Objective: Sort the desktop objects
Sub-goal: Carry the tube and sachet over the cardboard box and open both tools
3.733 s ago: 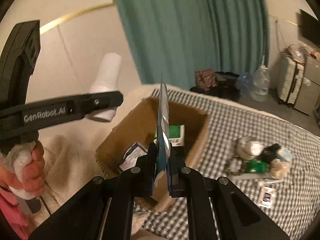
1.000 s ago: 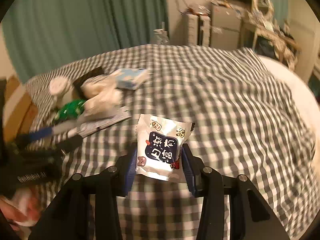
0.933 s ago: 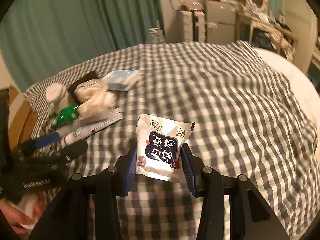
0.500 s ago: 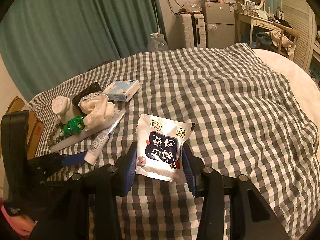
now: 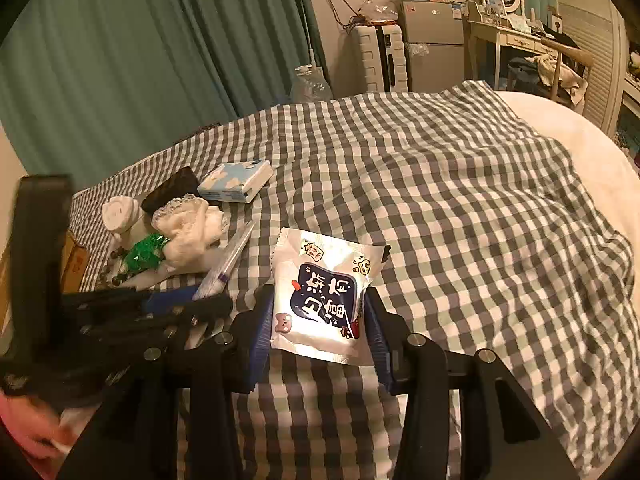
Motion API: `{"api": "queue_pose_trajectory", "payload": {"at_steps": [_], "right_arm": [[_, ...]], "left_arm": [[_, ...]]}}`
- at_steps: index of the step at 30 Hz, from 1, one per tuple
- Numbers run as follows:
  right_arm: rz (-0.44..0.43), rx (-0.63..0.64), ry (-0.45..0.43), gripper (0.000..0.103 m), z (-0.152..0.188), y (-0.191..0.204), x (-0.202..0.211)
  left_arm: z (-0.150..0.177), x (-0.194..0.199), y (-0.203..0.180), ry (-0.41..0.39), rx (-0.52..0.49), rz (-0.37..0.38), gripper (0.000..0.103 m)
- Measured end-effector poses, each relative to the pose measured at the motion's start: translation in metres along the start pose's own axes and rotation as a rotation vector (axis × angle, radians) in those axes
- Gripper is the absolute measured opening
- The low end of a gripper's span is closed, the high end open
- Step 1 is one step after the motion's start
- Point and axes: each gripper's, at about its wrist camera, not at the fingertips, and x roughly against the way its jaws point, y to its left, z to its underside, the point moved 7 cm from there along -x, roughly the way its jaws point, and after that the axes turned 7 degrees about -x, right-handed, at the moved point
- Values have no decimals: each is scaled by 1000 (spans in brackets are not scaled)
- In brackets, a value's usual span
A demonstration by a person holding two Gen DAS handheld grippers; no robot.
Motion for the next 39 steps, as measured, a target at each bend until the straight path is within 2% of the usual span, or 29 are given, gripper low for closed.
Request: {"api": "queue_pose_trajectory", "payload": {"at_steps": [4, 7, 11, 13, 18, 21, 27, 32, 35, 39], "right_arm": [[-20, -9, -18, 43, 1, 6, 24], [-17, -21, -32, 42, 3, 16, 46], [-38, -24, -45, 42, 5, 29, 75], [-38, -1, -60, 42, 6, 42, 95], [-65, 64, -101, 42, 0, 81, 137], [-80, 139, -146, 42, -9, 117, 170], [-172, 219, -186, 42, -20, 196, 215], [-223, 314, -222, 42, -23, 270, 236], [-263, 356, -224, 42, -22, 311, 241], [-314, 418, -191, 42, -10, 367, 230]], "left_arm": [[2, 40, -25, -54, -4, 37, 23], [1, 66, -35, -73, -35, 4, 23], [3, 105, -35, -93, -29, -36, 23], [5, 129, -32, -77, -22, -96, 23], [2, 219, -20, -145, 11, -148, 24], [-3, 264, -9, -155, 14, -187, 24], [-2, 349, 48, -158, 121, -231, 24], [12, 407, 98, -167, 146, -340, 24], [29, 433, 126, -189, 168, -375, 24], [57, 439, 167, -202, 230, -384, 24]]}}
